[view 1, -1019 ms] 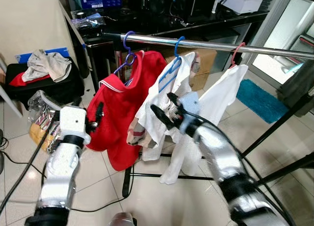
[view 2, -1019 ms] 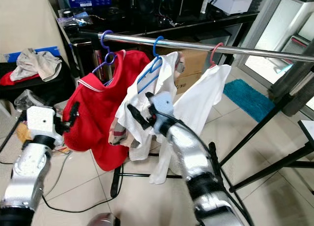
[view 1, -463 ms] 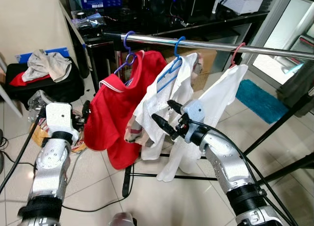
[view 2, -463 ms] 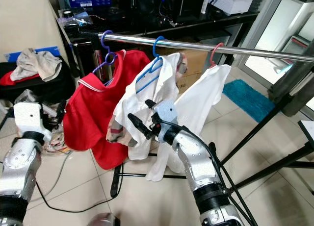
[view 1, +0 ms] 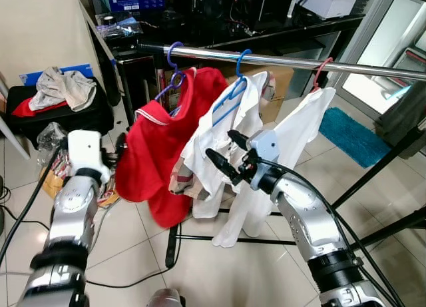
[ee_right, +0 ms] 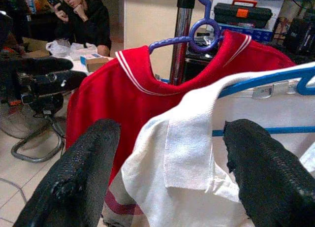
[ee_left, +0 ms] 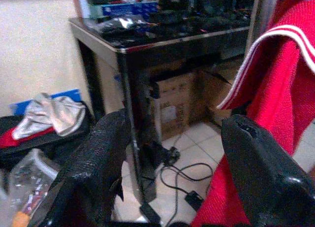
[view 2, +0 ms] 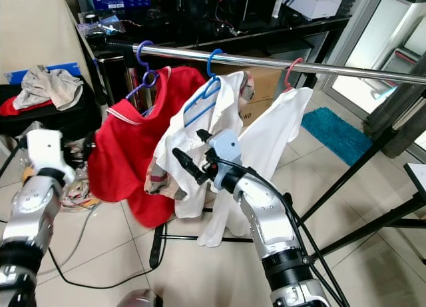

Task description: Hang hanger

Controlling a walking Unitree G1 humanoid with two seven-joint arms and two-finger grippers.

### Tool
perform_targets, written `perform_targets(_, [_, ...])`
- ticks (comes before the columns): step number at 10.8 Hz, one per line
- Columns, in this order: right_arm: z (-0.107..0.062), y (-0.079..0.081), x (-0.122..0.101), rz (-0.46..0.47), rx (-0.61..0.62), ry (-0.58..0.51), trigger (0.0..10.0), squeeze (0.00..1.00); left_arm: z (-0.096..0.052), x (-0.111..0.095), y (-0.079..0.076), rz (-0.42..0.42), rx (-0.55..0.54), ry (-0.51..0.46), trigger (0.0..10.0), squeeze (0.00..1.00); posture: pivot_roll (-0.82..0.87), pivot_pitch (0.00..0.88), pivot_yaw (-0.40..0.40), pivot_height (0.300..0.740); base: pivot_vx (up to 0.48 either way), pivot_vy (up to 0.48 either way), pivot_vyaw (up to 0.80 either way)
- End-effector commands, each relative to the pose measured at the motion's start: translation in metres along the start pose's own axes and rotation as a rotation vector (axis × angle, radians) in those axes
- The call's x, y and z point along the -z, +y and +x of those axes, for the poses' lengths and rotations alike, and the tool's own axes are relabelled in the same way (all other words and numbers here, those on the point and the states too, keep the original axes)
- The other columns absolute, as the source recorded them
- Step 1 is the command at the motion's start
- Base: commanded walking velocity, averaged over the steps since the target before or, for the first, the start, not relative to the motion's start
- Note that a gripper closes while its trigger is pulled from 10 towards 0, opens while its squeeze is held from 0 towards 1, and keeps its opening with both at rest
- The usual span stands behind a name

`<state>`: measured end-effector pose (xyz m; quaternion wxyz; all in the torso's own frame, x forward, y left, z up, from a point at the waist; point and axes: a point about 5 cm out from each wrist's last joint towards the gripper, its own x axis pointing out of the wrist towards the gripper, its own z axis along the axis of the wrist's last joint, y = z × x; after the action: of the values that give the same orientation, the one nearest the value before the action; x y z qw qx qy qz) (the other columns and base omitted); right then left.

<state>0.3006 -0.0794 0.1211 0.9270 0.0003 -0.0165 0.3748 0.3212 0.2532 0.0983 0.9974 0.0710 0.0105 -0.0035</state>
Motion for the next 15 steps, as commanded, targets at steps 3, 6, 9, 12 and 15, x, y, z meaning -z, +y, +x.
perform_targets(3, [-0.005,-0.007,-0.003,0.013,0.053,-0.011,10.0,0.00,0.002,0.000,-0.030,-0.008,0.126,-0.027,10.0,0.00,0.27,0.025,-0.057,0.740,0.000,0.000,0.00])
perform_targets(6, [-0.003,-0.004,-0.006,0.017,0.051,-0.022,10.0,0.00,0.005,-0.005,-0.037,0.007,0.138,-0.067,10.0,0.00,0.27,0.023,-0.054,0.740,0.000,0.000,0.00])
perform_targets(9, [0.001,-0.006,-0.012,0.012,0.051,-0.036,10.0,0.00,0.007,-0.016,-0.039,0.003,0.131,-0.120,10.0,0.00,0.28,0.014,-0.057,0.740,0.000,0.000,0.00])
perform_targets(12, [0.004,-0.006,-0.018,0.010,0.053,-0.066,10.0,0.00,0.006,-0.022,-0.061,-0.025,0.230,-0.164,10.0,0.00,0.28,0.002,-0.056,0.740,0.000,0.000,0.00])
perform_targets(15, [0.004,-0.006,-0.019,0.007,0.055,-0.075,10.0,0.00,0.002,-0.027,-0.087,-0.066,0.350,-0.202,10.0,0.00,0.28,0.001,-0.056,0.740,0.000,0.000,0.00])
